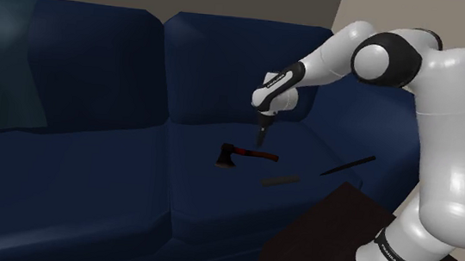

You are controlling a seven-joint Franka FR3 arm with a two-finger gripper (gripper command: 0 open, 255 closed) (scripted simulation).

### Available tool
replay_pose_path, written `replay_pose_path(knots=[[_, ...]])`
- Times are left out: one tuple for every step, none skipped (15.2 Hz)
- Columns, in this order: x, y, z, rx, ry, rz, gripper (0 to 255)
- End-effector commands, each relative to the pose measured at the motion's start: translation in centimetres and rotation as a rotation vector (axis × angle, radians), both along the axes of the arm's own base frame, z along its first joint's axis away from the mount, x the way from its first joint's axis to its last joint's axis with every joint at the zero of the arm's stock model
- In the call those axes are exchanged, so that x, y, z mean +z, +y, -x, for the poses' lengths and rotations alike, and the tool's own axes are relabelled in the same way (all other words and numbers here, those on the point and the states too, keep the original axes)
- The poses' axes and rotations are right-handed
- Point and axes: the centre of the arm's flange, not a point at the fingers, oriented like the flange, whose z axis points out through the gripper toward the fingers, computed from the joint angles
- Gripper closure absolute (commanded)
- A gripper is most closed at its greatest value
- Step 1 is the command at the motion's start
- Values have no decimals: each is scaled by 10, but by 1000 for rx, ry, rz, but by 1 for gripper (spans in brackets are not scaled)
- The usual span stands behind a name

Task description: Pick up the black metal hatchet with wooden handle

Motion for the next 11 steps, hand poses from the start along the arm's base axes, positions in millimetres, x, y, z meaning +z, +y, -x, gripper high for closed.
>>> replay_pose_path(knots=[[-18, 6, -18, 40, -8, -10, 0], [-26, 9, -27, 59, -11, -15, 0], [-35, 13, -36, 79, -14, -19, 0], [-43, 16, -45, 98, -17, -24, 0], [-52, 20, -54, 118, -20, -29, 0], [-58, 23, -61, 131, -23, -32, 0], [-63, 23, -61, 131, -23, -32, 0], [-68, 23, -61, 131, -23, -32, 0], [-73, 23, -61, 131, -23, -32, 0], [-79, 23, -61, 131, -23, -32, 0], [-84, 23, -61, 131, -23, -32, 0]])
